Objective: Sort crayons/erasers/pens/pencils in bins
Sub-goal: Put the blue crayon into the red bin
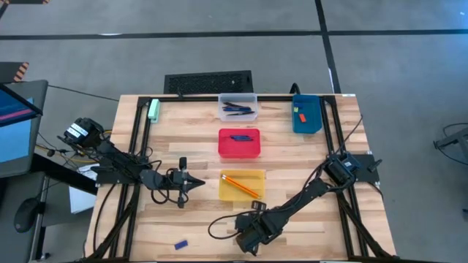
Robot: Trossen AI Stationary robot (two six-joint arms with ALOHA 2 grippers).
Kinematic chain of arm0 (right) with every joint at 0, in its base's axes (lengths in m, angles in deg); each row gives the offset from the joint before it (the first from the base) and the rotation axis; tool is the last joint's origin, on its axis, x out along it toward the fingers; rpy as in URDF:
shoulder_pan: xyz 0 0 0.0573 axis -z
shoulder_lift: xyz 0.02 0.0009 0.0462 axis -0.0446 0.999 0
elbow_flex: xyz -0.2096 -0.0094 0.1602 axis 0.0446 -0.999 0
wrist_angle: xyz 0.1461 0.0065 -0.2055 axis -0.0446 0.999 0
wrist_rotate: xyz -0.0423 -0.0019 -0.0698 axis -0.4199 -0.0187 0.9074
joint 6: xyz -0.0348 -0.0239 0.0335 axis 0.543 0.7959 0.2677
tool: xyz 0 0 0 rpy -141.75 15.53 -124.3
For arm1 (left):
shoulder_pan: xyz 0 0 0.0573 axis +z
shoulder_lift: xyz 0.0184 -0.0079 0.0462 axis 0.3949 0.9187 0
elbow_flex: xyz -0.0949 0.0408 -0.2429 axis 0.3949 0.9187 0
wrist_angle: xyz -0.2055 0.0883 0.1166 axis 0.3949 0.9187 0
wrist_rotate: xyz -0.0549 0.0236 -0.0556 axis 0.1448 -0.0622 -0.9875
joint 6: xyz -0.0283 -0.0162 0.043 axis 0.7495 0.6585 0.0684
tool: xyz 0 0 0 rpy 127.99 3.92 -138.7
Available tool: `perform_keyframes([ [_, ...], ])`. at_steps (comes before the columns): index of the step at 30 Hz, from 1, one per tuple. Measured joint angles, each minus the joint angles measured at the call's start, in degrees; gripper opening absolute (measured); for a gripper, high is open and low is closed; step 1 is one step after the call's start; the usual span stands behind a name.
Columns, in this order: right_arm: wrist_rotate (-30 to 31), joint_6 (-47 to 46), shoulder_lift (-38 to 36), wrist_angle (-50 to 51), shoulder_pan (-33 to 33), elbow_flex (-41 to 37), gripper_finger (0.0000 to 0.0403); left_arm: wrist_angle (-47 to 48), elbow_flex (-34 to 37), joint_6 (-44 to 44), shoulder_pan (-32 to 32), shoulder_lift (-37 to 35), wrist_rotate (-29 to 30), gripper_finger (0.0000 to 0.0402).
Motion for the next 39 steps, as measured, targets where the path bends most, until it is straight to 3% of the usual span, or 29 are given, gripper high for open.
perform_keyframes([
  [13, -3.9, 3.0, -0.1, 0.0, 1.7, 0.1, 0.0044, 0.0, 0.0, -0.3, 0.0, 0.0, 0.0, 0.0000],
  [33, -4.2, 2.5, -1.3, 3.8, 1.8, -0.2, 0.0038, 0.0, 0.0, -0.6, 0.0, 0.0, 0.3, 0.0000],
  [39, -1.4, 1.7, -3.4, 7.0, 1.6, -0.1, 0.0038, -0.3, 0.0, -0.6, 0.0, 0.0, 1.1, 0.0000],
])
